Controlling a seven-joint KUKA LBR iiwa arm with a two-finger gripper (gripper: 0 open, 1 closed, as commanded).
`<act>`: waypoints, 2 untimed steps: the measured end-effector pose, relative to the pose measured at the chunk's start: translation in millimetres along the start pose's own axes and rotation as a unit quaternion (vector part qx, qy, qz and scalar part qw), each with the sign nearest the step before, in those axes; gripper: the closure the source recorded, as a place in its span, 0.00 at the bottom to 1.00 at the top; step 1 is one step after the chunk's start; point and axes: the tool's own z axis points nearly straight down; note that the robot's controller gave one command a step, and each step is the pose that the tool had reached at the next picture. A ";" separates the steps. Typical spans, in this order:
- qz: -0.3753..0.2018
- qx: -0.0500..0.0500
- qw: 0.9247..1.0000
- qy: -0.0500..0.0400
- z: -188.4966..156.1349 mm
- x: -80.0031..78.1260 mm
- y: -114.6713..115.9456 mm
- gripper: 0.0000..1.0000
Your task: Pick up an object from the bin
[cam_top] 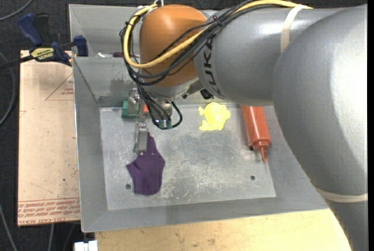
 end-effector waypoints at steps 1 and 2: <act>0.002 -0.001 1.000 -0.003 -5.2 -1.6 -1.1 0.00; -0.115 -0.001 0.993 -0.006 27.5 12.5 -9.1 0.00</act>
Offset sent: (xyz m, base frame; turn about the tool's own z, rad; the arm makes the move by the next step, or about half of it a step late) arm -0.0416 -0.0276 -0.0928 -0.6402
